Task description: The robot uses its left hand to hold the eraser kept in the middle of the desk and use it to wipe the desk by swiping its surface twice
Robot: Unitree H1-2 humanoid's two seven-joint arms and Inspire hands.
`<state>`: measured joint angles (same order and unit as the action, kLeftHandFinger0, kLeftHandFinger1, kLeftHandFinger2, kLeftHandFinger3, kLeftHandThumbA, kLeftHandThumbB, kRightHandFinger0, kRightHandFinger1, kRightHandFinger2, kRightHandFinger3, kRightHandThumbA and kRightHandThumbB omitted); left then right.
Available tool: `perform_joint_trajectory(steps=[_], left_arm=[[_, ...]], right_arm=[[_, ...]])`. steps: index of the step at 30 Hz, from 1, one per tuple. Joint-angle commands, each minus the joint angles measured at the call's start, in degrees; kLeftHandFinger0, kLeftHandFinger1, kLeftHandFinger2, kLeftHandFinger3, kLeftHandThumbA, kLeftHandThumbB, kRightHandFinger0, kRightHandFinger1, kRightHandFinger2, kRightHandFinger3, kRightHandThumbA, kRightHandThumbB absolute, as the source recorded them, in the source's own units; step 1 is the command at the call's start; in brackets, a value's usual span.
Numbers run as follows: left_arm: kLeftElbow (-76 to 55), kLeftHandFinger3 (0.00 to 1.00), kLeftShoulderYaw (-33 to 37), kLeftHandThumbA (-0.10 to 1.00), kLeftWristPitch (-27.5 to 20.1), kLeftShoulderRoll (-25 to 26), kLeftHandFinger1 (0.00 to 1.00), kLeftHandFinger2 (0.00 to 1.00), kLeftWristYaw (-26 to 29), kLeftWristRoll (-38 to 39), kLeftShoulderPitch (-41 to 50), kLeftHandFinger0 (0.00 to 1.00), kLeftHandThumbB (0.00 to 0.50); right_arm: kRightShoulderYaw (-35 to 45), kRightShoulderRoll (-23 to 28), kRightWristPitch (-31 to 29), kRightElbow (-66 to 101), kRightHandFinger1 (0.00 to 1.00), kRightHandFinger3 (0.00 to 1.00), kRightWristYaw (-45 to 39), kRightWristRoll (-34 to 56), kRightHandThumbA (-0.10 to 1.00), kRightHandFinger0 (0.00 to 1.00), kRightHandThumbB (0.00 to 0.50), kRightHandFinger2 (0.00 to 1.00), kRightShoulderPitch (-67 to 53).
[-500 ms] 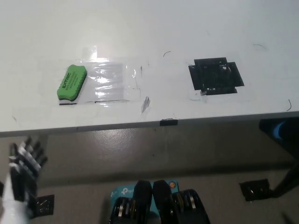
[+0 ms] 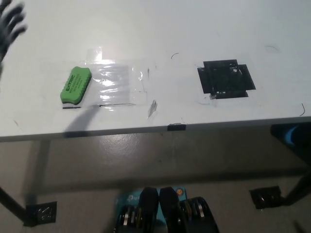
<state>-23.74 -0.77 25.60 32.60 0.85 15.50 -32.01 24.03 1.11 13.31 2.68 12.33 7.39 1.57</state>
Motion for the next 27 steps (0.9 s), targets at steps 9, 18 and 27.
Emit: perform_joint_trajectory(steps=[9, 18, 27], left_arm=[[28.17, 1.00, 28.35, 1.00, -9.36, 8.92, 1.00, 1.00, -5.97, -38.63, -19.91, 0.98, 0.242], [40.39, 1.00, 46.72, 1.00, -12.33, 11.72, 1.00, 1.00, -7.49, -59.85, -28.45, 1.00, 0.283], [43.56, 1.00, 55.09, 1.00, -9.80, 13.12, 1.00, 1.00, -5.81, -67.53, -27.03, 1.00, 0.317]], right_arm=[[0.49, 1.00, 0.10, 2.49, 1.00, 1.00, 0.46, 1.26, 1.00, 1.00, 0.071, 1.00, 0.29], [0.90, 1.02, 0.03, 3.02, 1.00, 1.00, 0.53, 1.46, 1.00, 1.00, 0.033, 1.00, -0.24], [1.25, 0.88, 0.22, 3.65, 1.00, 1.00, 0.53, 1.71, 1.00, 1.00, 0.007, 1.00, -1.09]])
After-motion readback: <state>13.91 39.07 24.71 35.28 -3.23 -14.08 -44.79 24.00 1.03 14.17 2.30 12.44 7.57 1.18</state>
